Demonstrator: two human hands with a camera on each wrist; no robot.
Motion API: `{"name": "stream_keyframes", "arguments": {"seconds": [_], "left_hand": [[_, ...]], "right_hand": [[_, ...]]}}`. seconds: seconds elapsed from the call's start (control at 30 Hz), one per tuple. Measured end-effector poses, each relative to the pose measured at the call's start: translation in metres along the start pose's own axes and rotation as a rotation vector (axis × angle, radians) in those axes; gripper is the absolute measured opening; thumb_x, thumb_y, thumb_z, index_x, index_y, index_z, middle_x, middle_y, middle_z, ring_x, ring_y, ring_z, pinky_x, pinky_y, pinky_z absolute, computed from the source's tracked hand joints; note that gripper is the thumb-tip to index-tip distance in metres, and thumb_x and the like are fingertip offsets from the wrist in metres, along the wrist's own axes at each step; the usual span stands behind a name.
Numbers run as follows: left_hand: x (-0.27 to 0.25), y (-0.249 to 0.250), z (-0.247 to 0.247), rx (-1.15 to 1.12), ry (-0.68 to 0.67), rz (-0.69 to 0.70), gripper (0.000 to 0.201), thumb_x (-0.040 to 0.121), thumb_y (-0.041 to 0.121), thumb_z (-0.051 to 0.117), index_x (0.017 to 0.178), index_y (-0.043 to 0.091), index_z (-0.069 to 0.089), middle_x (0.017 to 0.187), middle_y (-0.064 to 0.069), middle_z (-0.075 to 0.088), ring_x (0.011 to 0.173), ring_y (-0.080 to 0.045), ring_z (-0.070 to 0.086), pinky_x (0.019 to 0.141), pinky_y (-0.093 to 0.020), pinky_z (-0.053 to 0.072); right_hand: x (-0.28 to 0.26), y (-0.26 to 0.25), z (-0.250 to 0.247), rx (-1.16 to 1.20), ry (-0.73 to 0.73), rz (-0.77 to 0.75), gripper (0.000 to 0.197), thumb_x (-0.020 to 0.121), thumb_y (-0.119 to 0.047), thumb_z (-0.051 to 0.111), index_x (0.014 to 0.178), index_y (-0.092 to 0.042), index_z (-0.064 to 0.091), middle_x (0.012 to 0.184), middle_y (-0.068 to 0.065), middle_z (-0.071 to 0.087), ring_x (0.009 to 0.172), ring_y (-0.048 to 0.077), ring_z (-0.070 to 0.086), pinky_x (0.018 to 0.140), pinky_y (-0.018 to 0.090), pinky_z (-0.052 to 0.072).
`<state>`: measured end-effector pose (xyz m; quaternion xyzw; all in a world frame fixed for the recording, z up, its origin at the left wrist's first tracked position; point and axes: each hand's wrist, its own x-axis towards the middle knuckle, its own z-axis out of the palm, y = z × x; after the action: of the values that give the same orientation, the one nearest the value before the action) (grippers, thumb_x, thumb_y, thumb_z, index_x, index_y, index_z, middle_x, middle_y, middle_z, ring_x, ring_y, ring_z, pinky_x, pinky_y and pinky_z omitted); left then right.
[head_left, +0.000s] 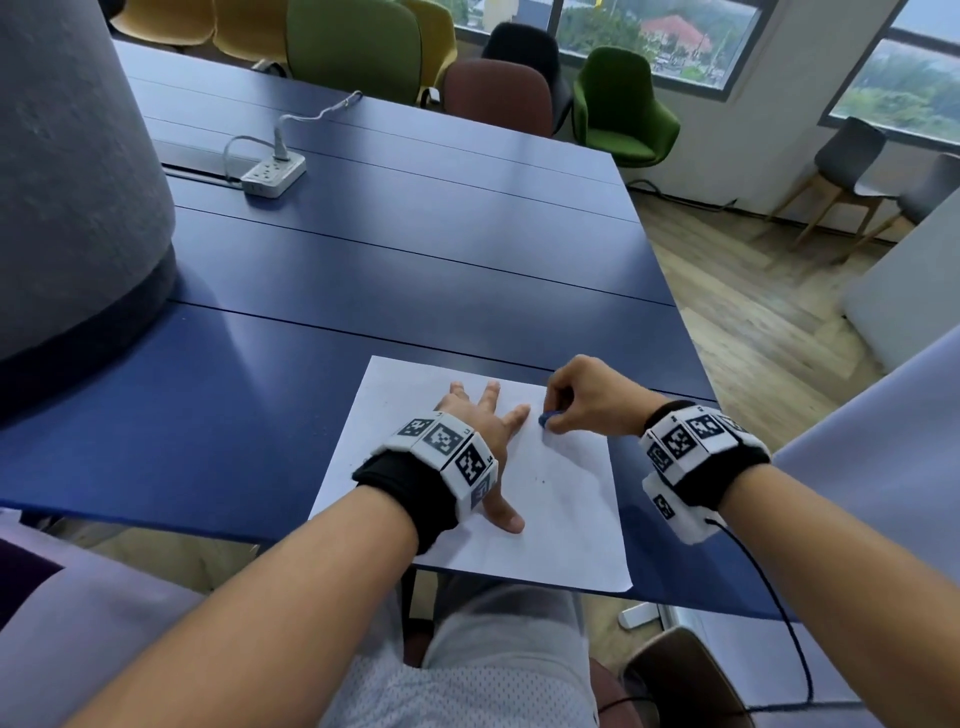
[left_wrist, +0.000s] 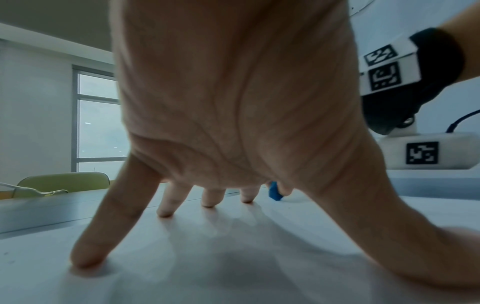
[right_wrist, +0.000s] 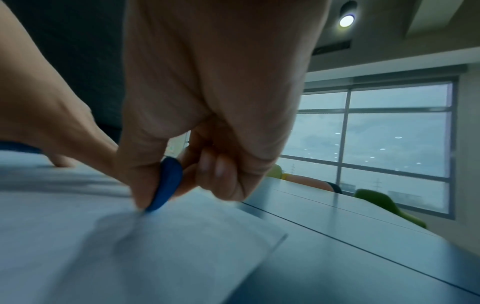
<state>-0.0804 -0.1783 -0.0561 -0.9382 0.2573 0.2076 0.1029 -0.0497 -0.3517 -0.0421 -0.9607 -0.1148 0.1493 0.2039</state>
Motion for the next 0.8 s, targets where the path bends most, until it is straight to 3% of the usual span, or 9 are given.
{"name": "stream_keyframes", "arguments": {"seconds": [0.1,0.2,0.27,0.4,0.53,0.57,0.7,0.73,0.8], "left_hand": [[-0.001,0.001,-0.002,0.007,-0.008,0.001,0.135,0.057,0.082,0.069,0.155,0.031,-0.009,0.163,-0.013,-0.008,0.146,-0.048,0.004,0.115,-0.047,0.023],[0.000,0.001,-0.001,-0.016,-0.003,0.003,0.135,0.056,0.081,0.070,0.155,0.032,-0.008,0.164,-0.012,-0.007,0.146,-0.048,0.003,0.115,-0.048,0.023],[0.000,0.001,0.000,-0.019,0.002,0.001,0.136,0.056,0.081,0.070,0.155,0.033,-0.008,0.164,-0.011,-0.007,0.146,-0.048,0.003,0.115,-0.048,0.024],[0.000,0.001,-0.001,-0.015,0.008,0.005,0.137,0.056,0.081,0.071,0.154,0.034,-0.012,0.163,-0.013,-0.007,0.146,-0.049,0.003,0.115,-0.047,0.023],[0.000,0.001,0.000,-0.036,0.014,0.008,0.134,0.055,0.079,0.072,0.154,0.037,-0.008,0.164,-0.012,-0.006,0.146,-0.049,0.003,0.114,-0.048,0.025],[0.001,0.001,0.000,-0.032,0.014,0.008,0.134,0.055,0.079,0.072,0.154,0.037,-0.008,0.164,-0.012,-0.005,0.145,-0.049,0.004,0.114,-0.048,0.026],[0.001,0.001,0.001,-0.011,0.006,0.003,0.137,0.054,0.081,0.070,0.155,0.035,-0.010,0.163,-0.014,-0.007,0.145,-0.051,0.004,0.114,-0.047,0.024],[0.001,0.001,0.001,-0.012,0.007,0.002,0.137,0.054,0.082,0.071,0.155,0.034,-0.009,0.163,-0.014,-0.007,0.145,-0.051,0.004,0.114,-0.047,0.024],[0.002,0.001,0.000,-0.016,0.009,0.002,0.136,0.055,0.081,0.071,0.155,0.033,-0.008,0.163,-0.013,-0.007,0.145,-0.050,0.004,0.115,-0.048,0.024]], "right_hand": [[-0.007,-0.008,0.004,-0.028,-0.197,-0.039,0.015,0.072,-0.015,0.080,0.066,-0.018,0.067,0.061,-0.009,0.061,0.049,0.001,0.048,0.053,0.017,0.042],[0.000,-0.002,0.001,-0.009,-0.054,-0.031,0.013,0.073,-0.014,0.080,0.068,-0.015,0.068,0.065,-0.002,0.063,0.053,0.005,0.050,0.057,0.023,0.045],[-0.001,-0.001,0.002,0.035,-0.003,-0.038,0.015,0.073,-0.011,0.079,0.067,-0.015,0.067,0.065,-0.002,0.062,0.052,0.004,0.049,0.056,0.021,0.044],[-0.014,-0.012,0.009,0.028,-0.234,-0.097,0.014,0.070,-0.013,0.081,0.067,-0.017,0.068,0.069,0.001,0.068,0.054,0.003,0.052,0.058,0.020,0.046],[-0.003,-0.008,0.007,0.040,-0.024,-0.080,0.012,0.070,-0.011,0.081,0.072,-0.008,0.070,0.077,0.009,0.071,0.061,0.011,0.056,0.067,0.035,0.053],[-0.003,-0.007,0.009,0.060,-0.030,-0.078,0.011,0.070,-0.010,0.081,0.071,-0.009,0.070,0.077,0.009,0.071,0.063,0.012,0.058,0.069,0.037,0.054],[-0.015,-0.011,0.011,0.021,-0.272,-0.096,0.017,0.069,-0.017,0.082,0.063,-0.024,0.067,0.064,-0.009,0.068,0.056,0.001,0.056,0.060,0.023,0.048],[-0.013,-0.010,0.009,0.015,-0.251,-0.094,0.018,0.069,-0.016,0.082,0.063,-0.024,0.067,0.061,-0.011,0.065,0.054,0.000,0.054,0.057,0.018,0.045],[-0.004,-0.001,0.005,0.029,-0.071,-0.077,0.016,0.071,-0.013,0.081,0.065,-0.017,0.067,0.059,-0.009,0.060,0.048,0.000,0.048,0.053,0.015,0.040]]}}
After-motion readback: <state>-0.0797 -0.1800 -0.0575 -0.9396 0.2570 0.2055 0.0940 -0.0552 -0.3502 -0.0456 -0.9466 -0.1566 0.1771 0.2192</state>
